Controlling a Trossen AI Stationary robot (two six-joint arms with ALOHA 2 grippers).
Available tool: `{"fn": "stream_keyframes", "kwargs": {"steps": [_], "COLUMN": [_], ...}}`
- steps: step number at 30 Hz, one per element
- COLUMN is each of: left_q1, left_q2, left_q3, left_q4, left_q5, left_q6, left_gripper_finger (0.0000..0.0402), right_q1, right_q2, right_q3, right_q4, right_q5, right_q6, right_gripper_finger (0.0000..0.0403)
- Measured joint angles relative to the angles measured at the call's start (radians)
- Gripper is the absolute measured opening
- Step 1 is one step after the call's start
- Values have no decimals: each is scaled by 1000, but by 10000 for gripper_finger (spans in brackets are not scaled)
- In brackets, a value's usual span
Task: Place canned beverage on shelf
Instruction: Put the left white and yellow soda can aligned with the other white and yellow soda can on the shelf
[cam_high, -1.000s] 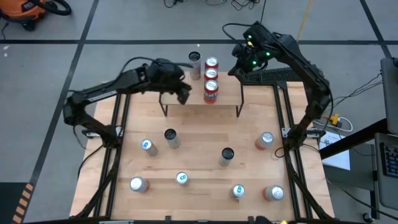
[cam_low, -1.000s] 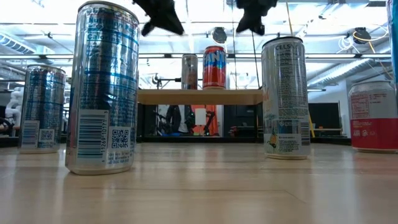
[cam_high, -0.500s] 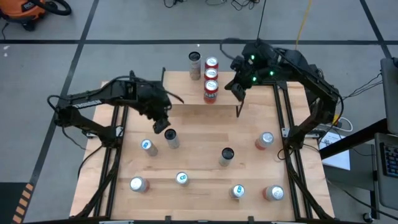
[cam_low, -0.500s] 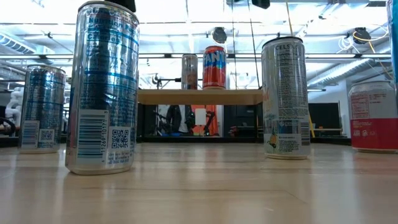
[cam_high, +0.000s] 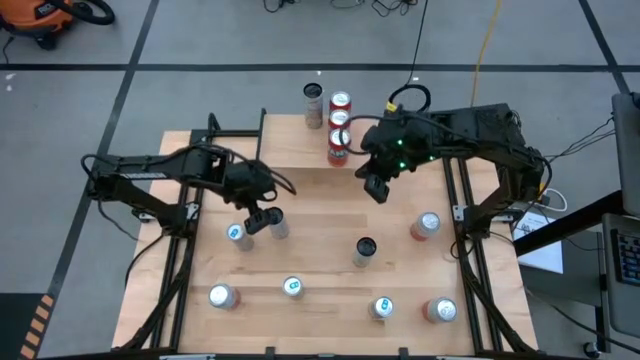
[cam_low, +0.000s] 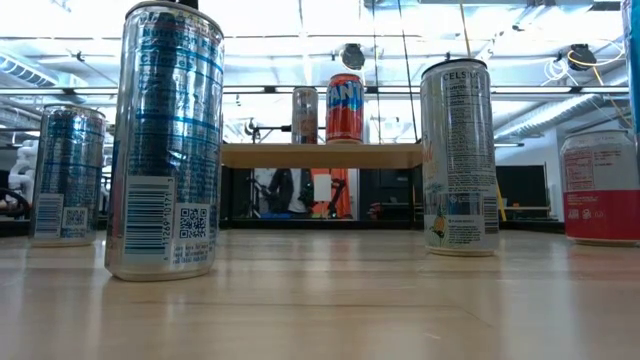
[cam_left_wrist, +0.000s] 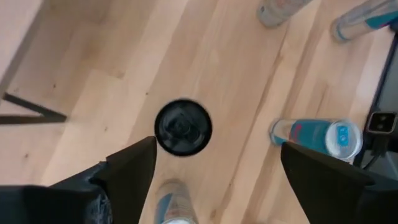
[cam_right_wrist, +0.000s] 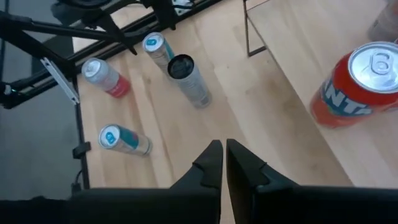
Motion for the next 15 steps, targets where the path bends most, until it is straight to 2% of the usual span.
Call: {"fn": "stream_keyframes", "kwargs": {"steps": [7, 15], "left_q1": [-15, -15], "left_q2": [-1, 12], "left_q3": [-17, -17], "left_q4": [4, -9], "left_q5": [-68, -72], "left_q6": [-64, -268], "left_gripper_finger": [348, 348], "right_q1": [47, 46], "right_q2": [0, 0], "right_q3": [0, 0], "right_q4": [-18, -58], "right_q5": [13, 14], "right_q6": [-54, -128], "right_gripper_finger": [0, 0]}}
